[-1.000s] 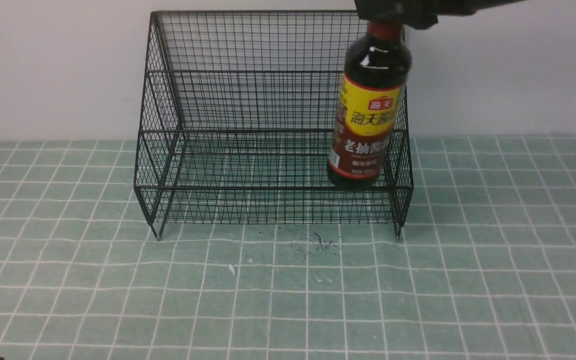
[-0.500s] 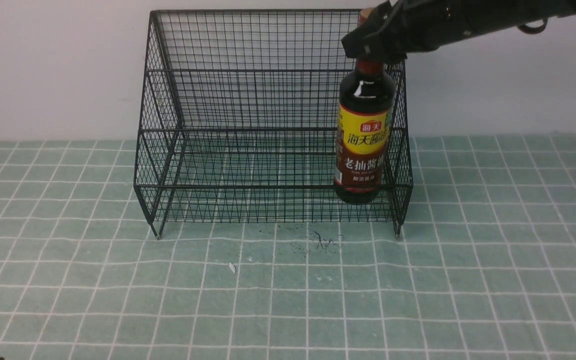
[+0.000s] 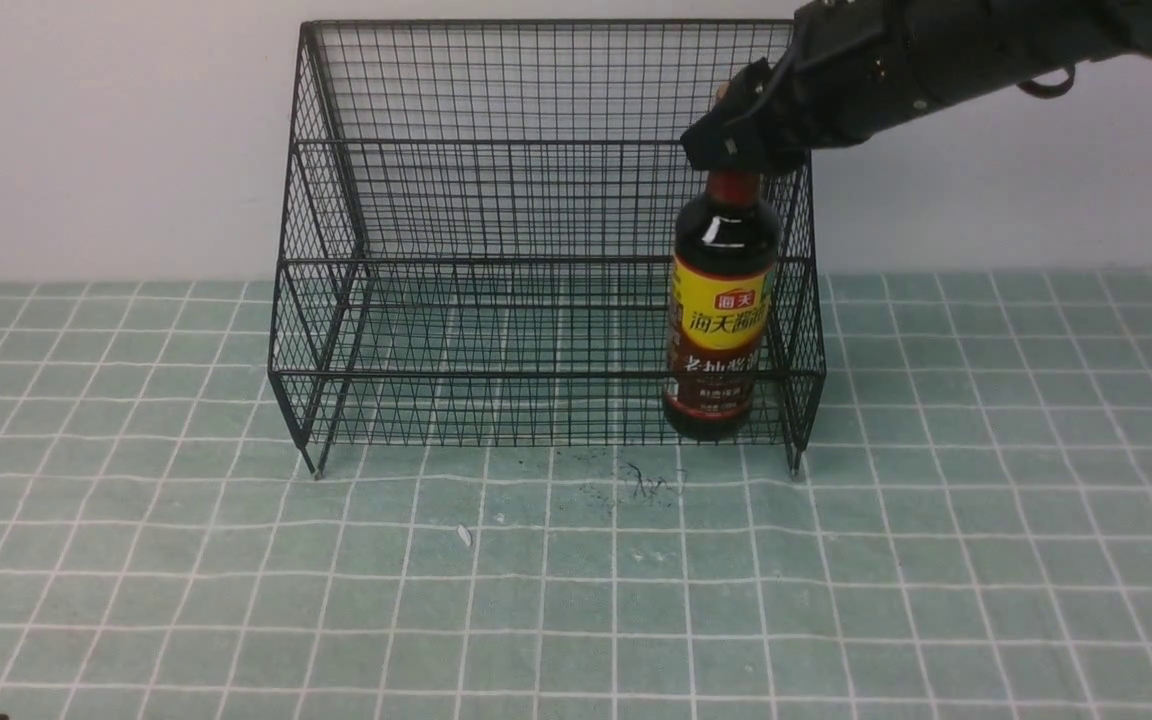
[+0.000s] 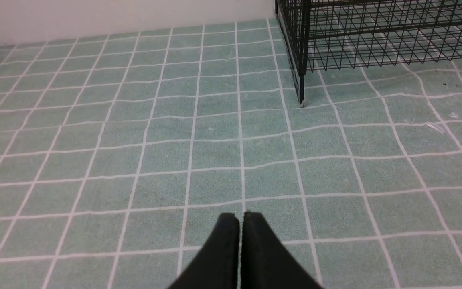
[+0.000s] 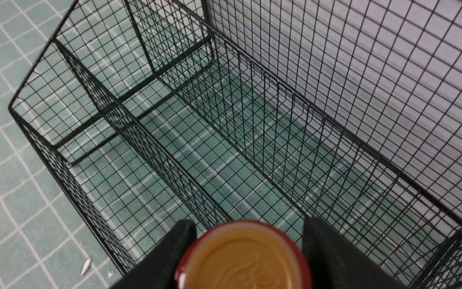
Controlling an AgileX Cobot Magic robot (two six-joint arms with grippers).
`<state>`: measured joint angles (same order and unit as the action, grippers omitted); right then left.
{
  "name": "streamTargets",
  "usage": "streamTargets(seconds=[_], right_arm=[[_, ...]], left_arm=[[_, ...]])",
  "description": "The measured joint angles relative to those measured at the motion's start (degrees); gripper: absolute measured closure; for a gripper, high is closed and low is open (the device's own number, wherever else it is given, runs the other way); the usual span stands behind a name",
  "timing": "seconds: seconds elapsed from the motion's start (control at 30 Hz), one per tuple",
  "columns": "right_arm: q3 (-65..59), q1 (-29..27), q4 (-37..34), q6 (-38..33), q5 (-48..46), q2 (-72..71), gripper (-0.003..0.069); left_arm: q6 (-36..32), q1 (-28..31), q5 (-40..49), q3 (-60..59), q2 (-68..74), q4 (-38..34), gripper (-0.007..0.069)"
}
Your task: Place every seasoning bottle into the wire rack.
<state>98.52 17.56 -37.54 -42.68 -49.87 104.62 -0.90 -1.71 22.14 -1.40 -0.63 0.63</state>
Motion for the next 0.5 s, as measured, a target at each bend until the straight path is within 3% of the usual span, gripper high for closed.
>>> streamTargets(seconds=[0.1,0.27,0.5], right_arm=[[0.0,0.0,0.0,0.1,1.4,-0.3,0.0246],[0.0,0.0,0.1,1.3,2.3,-4.6,0.0232],[0.1,0.0,10.2,6.2,0.4,-17.5,0.0320]], left_arm=[[0.0,0.0,0.0,0.0,0.0,0.0,0.0631],[0.0,0.0,0.0,0.0,0.0,0.0,0.0631],[0.0,0.0,0.0,0.0,0.0,0.0,0.0631]])
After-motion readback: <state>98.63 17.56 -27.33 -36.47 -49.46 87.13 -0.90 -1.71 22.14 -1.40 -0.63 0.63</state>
